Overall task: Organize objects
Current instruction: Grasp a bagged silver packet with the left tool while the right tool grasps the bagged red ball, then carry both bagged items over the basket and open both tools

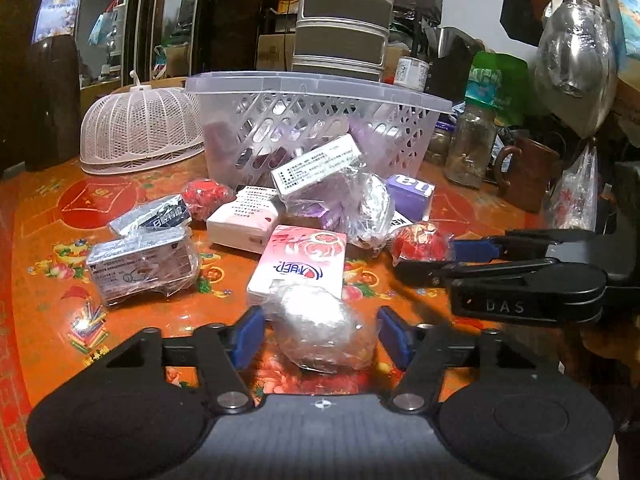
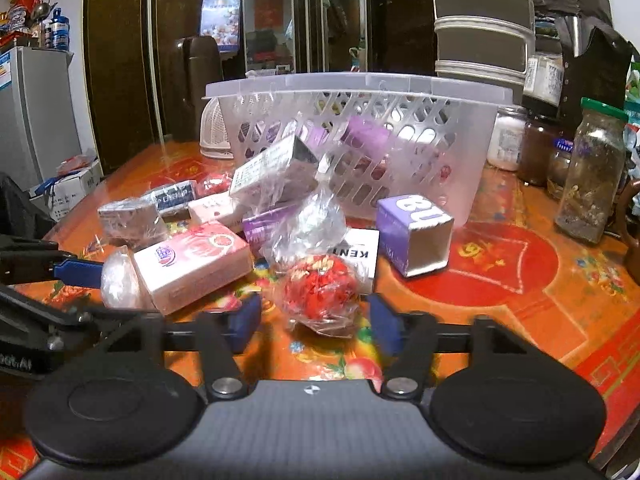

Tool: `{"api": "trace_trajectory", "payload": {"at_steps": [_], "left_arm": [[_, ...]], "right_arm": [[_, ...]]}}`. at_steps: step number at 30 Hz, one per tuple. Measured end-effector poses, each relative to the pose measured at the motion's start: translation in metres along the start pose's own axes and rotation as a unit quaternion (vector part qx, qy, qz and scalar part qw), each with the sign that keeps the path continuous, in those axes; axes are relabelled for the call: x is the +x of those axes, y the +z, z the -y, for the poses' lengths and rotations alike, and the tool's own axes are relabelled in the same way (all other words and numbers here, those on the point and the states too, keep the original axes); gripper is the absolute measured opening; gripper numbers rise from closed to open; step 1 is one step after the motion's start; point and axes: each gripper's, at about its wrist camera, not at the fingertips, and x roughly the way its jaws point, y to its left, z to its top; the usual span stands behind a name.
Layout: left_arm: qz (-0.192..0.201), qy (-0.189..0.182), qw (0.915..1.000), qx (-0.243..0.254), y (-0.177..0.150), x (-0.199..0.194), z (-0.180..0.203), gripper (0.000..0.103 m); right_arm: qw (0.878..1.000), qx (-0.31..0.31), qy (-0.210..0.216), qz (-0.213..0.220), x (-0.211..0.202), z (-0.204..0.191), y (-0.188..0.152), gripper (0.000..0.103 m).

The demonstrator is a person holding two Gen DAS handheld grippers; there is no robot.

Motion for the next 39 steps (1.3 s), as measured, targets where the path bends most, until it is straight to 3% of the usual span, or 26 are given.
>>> {"api": "trace_trajectory", "payload": {"at_steps": [3, 10, 23, 28, 31, 34, 37, 39], "left_arm": [[0.007, -0.002, 1.0, 0.001, 0.0, -0.002, 0.0, 0.054], [0.051, -0.018, 0.9985, 0.0, -0.001, -0.016, -0.001, 0.053], [0.051, -0.036, 0.9973, -0.036, 0.002, -0.01, -0.012, 0.052], [0.091, -0.021, 0.9947, -0.044, 0.009, -0.023, -0.017, 0.051], [0.127, -0.047, 0.9887, -0.065, 0.042, -0.046, -0.03, 0.051], [0.166, -0.042, 0.9841, -0.048, 0.097, -0.055, -0.032, 0.051], [0.17, -0.06, 0.9828, -0.042, 0.156, -0.036, -0.03, 0.051], [0.14, -0.057, 0.9866, -0.061, 0.187, -0.003, -0.033, 0.051]], "right_arm": [[1.0, 0.008, 0.008, 0.003, -0.001, 0.004, 0.0, 0.048], [0.999, 0.015, 0.01, 0.051, -0.012, 0.005, -0.005, 0.047], [0.997, 0.034, 0.028, 0.067, -0.014, 0.011, -0.007, 0.047], [0.994, 0.055, 0.025, 0.086, -0.028, 0.016, -0.003, 0.047], [0.99, 0.042, 0.046, 0.124, -0.057, 0.019, 0.03, 0.047], [0.989, 0.007, 0.026, 0.146, -0.063, 0.022, 0.083, 0.047], [0.992, -0.002, 0.04, 0.117, -0.04, 0.031, 0.14, 0.047], [0.996, -0.01, 0.012, 0.086, -0.012, 0.035, 0.167, 0.047]]}}
